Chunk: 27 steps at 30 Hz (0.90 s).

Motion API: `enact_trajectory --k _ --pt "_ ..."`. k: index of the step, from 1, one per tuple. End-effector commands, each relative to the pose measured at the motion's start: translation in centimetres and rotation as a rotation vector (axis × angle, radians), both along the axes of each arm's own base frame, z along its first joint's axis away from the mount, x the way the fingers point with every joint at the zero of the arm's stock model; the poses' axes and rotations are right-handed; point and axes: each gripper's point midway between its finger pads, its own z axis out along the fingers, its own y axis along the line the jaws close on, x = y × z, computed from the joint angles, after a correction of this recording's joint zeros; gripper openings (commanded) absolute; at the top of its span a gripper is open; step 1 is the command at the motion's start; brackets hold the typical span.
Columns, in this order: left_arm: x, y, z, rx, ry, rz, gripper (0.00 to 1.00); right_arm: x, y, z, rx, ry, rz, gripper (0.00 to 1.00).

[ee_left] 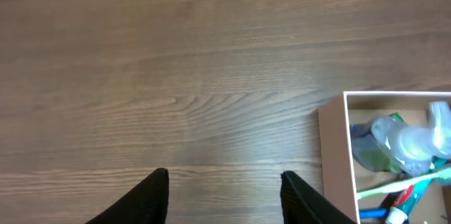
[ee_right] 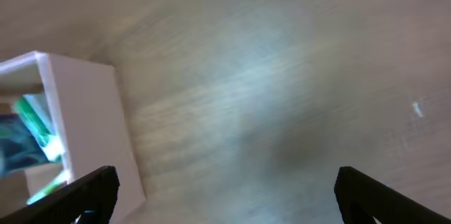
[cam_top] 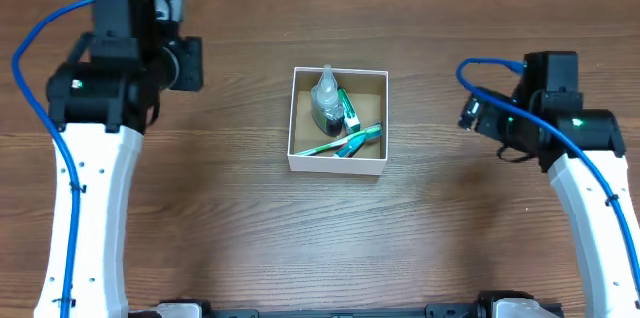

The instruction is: Pack container

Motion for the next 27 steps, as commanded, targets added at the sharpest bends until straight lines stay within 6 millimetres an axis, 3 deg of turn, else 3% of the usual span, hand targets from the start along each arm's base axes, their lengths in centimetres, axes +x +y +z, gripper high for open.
enact_trajectory --k 1,3,7,9,12,14,16,18,20,23,25,27 --pt "0.3 1.1 -3.5 -0.086 0.064 0.022 0.59 1.4 2.6 0.6 -0.037 -0.064 0.157 1.0" --pt "0.1 1.4 -4.7 -0.083 0.088 0.031 1.0 2.4 3.6 1.2 -0.039 -0.112 0.186 1.0" --pt "-0.1 1.4 -5.7 -0.08 0.115 0.034 1.0 5.1 4.2 3.4 -0.027 -0.257 0.198 1.0" --pt "0.0 1.7 -5.6 -0.07 0.109 0.042 1.0 5.5 5.1 4.0 -0.024 -0.291 0.272 1.0" --pt "-1.1 1.1 -5.2 -0.094 0.126 0.025 1.0 3.7 4.7 4.3 0.003 -0.243 0.221 1.0" --pt "-2.3 1.0 -3.2 -0.092 0.079 0.019 1.0 1.8 3.2 5.9 -0.029 -0.256 0.134 1.0" --pt "-4.1 1.0 -0.6 -0.089 0.008 0.017 1.0 -0.2 2.6 8.5 -0.046 -0.327 0.117 1.0" --pt "-7.5 0.8 2.6 -0.087 -0.103 0.012 1.0 -3.1 2.3 11.4 -0.037 -0.427 0.108 1.0" --pt "-11.0 0.5 3.9 -0.085 -0.187 0.0 1.0 -6.2 1.6 12.6 -0.044 -0.506 0.077 1.0" --pt "-16.9 0.2 3.2 -0.084 -0.31 -0.014 1.0 -10.1 0.7 10.9 -0.056 -0.554 0.052 1.0" --pt "-20.1 0.4 1.7 -0.072 -0.376 -0.003 1.0 -12.3 0.6 8.4 -0.055 -0.542 0.054 1.0" --pt "-22.4 0.4 1.0 -0.071 -0.435 -0.005 1.0 -12.9 0.6 7.1 -0.052 -0.522 0.06 1.0"
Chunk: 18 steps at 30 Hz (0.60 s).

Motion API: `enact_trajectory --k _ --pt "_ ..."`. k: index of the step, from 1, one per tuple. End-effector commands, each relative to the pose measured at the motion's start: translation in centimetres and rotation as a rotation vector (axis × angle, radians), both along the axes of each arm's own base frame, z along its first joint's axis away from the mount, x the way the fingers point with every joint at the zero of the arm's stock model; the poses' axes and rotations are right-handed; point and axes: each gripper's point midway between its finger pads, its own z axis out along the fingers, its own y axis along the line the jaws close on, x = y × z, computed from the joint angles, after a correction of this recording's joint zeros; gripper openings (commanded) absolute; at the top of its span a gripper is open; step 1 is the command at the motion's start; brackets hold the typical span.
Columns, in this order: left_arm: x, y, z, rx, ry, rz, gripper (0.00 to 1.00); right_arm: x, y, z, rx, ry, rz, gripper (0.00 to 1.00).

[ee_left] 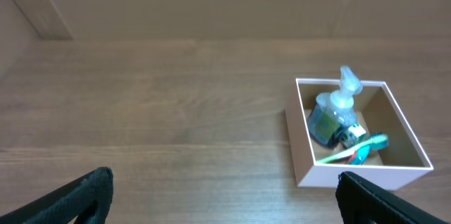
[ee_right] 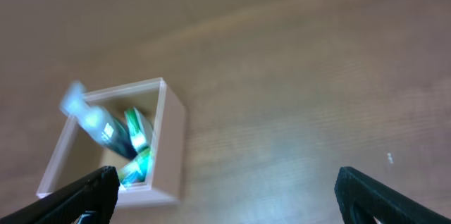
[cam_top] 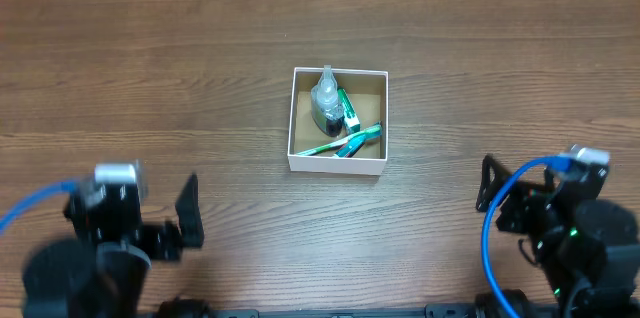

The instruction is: Pack container

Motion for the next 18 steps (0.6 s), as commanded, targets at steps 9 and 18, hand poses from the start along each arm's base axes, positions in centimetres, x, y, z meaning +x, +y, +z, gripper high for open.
enact_trajectory --k 9,18 --pt "-6.0 -0.1 -6.4 -0.002 0.11 -0.003 1.0 -0.4 -0.3 -2.1 -0.004 0.042 -0.016 1.0" --pt "-6.0 -0.1 -6.4 -0.002 0.11 -0.003 1.0 -1.1 -0.7 -2.0 -0.015 0.007 -0.029 1.0"
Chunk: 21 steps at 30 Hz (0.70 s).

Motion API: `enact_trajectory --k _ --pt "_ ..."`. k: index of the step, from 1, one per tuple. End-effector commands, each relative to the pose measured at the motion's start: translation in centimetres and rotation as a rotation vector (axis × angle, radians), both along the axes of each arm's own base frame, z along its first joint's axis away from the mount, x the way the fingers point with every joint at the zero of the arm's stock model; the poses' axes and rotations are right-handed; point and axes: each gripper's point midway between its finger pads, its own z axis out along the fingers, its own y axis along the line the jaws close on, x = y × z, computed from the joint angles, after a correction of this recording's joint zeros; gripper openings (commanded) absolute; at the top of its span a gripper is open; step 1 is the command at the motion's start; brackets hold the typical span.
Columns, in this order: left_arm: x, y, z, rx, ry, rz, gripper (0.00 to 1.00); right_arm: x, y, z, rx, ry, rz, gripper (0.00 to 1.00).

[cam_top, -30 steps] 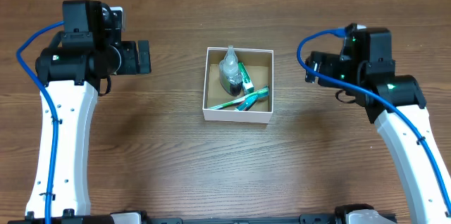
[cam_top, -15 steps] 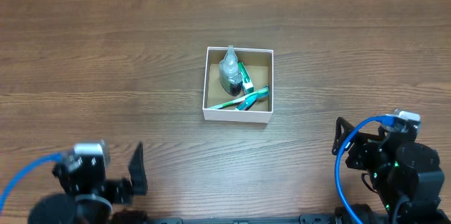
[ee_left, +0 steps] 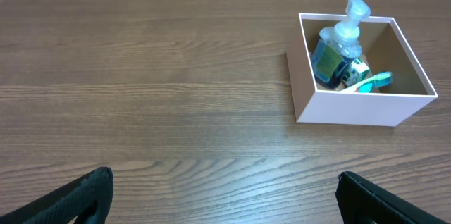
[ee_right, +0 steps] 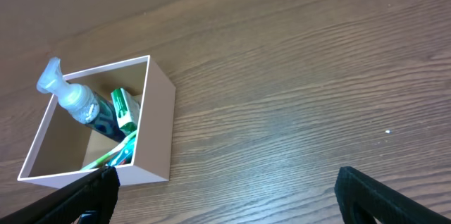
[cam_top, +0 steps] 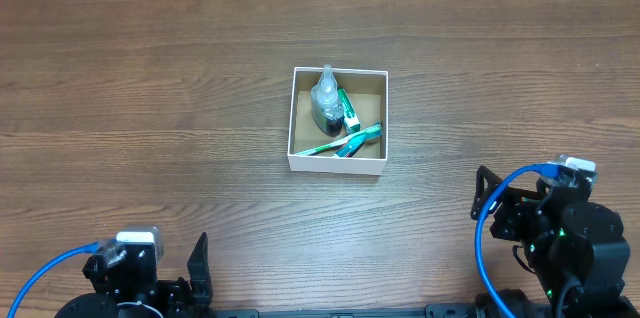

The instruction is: Pack container

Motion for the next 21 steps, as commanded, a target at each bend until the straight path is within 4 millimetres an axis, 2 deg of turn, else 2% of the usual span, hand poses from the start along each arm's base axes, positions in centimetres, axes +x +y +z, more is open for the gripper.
enact_trajectory --k 1,4,7,10,12,14,16,17,19,21 --pt "0.1 0.0 -0.2 -0.001 0.004 -0.003 1.0 -0.9 -0.6 -0.2 -0.012 -0.049 -0.024 1.0" --pt "0.1 0.0 -0.2 0.0 0.004 -0.003 1.0 -1.8 -0.7 -2.1 -0.004 -0.115 -0.025 1.0" --pt "0.1 0.0 -0.2 0.0 0.003 -0.003 1.0 -1.1 -0.6 -3.2 0.012 -0.259 -0.025 1.0" --pt "0.1 0.0 -0.2 0.0 0.004 -0.003 1.0 1.1 -0.3 -4.2 0.005 -0.376 -0.014 1.0" --pt "0.1 0.0 -0.2 0.0 0.004 -0.003 1.0 2.8 -0.1 -3.6 -0.011 -0.496 -0.005 1.0" --pt "0.1 0.0 -0.2 -0.001 0.004 -0.003 1.0 3.9 0.0 -2.9 -0.026 -0.618 -0.002 1.0" --pt "0.1 0.0 -0.2 0.0 0.004 -0.003 1.0 4.5 0.0 -3.2 -0.051 -0.695 0.001 1.0" --pt "0.1 0.0 -0.2 -0.001 0.004 -0.003 1.0 4.7 0.0 -3.8 -0.05 -0.698 0.0 1.0" --pt "0.1 0.0 -0.2 0.0 0.004 -0.003 1.0 5.0 0.3 -7.2 -0.052 -0.577 0.019 1.0" --pt "0.1 0.0 -0.2 0.0 0.004 -0.003 1.0 5.0 0.5 -7.5 -0.05 -0.568 0.032 1.0"
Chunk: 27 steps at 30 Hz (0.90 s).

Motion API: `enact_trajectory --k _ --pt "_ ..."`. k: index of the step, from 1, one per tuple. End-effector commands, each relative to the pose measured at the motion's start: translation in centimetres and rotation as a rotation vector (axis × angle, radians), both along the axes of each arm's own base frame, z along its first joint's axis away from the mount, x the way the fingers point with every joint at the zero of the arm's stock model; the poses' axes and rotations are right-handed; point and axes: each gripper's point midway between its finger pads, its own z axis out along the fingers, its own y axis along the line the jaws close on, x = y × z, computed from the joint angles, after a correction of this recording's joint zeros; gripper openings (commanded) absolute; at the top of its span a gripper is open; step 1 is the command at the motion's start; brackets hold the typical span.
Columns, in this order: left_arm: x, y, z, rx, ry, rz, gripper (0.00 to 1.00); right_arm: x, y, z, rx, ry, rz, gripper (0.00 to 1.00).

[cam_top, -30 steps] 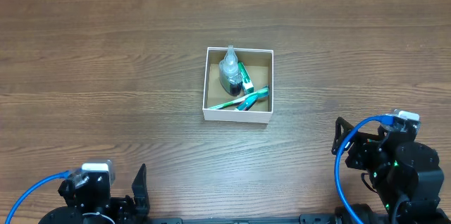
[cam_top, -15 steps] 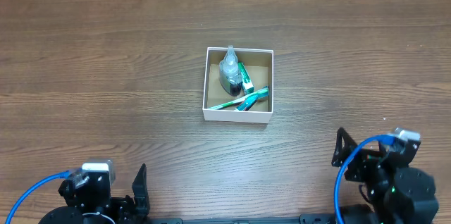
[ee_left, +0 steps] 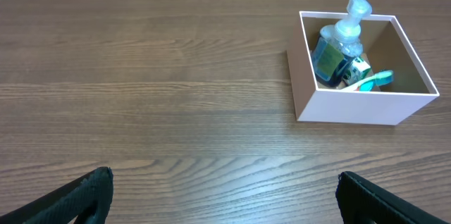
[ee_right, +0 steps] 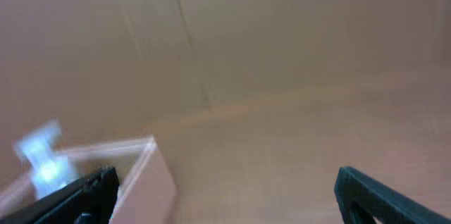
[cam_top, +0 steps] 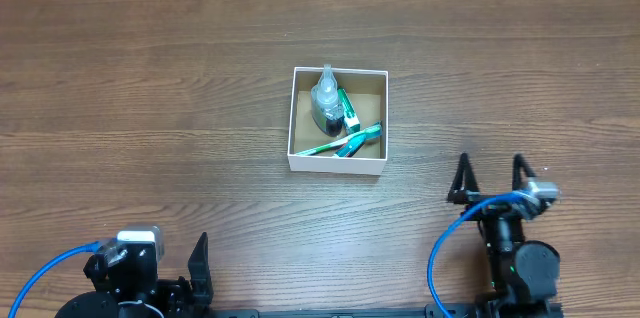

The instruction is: Pack container

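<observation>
A white square box (cam_top: 338, 165) sits mid-table, holding a clear pump bottle (cam_top: 325, 98), a green toothpaste tube (cam_top: 348, 110) and a teal toothbrush (cam_top: 350, 139). My left gripper (cam_top: 197, 258) is folded back at the near left edge, open and empty; its wrist view shows the box (ee_left: 352, 108) far off at upper right with the bottle (ee_left: 338, 41) inside. My right gripper (cam_top: 490, 176) stands open near the front right, empty. Its wrist view is blurred, with the box (ee_right: 151, 178) at lower left.
Bare wooden tabletop (cam_top: 150, 108) surrounds the box on all sides. Blue cables (cam_top: 450, 248) loop beside both arm bases at the near edge. A pale wall or board (ee_right: 282, 34) fills the background of the right wrist view.
The right arm has drawn in toward the near edge and its gripper now points away across the table; its view turned from looking down to level and blurred. The left arm is unchanged.
Both arms first stood out over the table on either side of the box, open and empty. Then both were back toward the near edge. The left was then folded at the near left corner, and now the right is folded at the near right.
</observation>
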Motion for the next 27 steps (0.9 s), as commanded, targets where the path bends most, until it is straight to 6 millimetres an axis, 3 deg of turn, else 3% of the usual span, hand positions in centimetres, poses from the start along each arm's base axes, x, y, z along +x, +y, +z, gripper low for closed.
enact_trajectory --k 1,27 --pt "0.01 -0.02 -0.03 0.0 -0.003 -0.003 1.0 -0.01 0.24 -0.27 -0.016 0.0 0.013 1.0" --pt "0.14 0.05 -0.01 0.002 -0.006 0.001 1.0 -0.01 0.24 -0.26 -0.016 0.0 0.013 1.0"
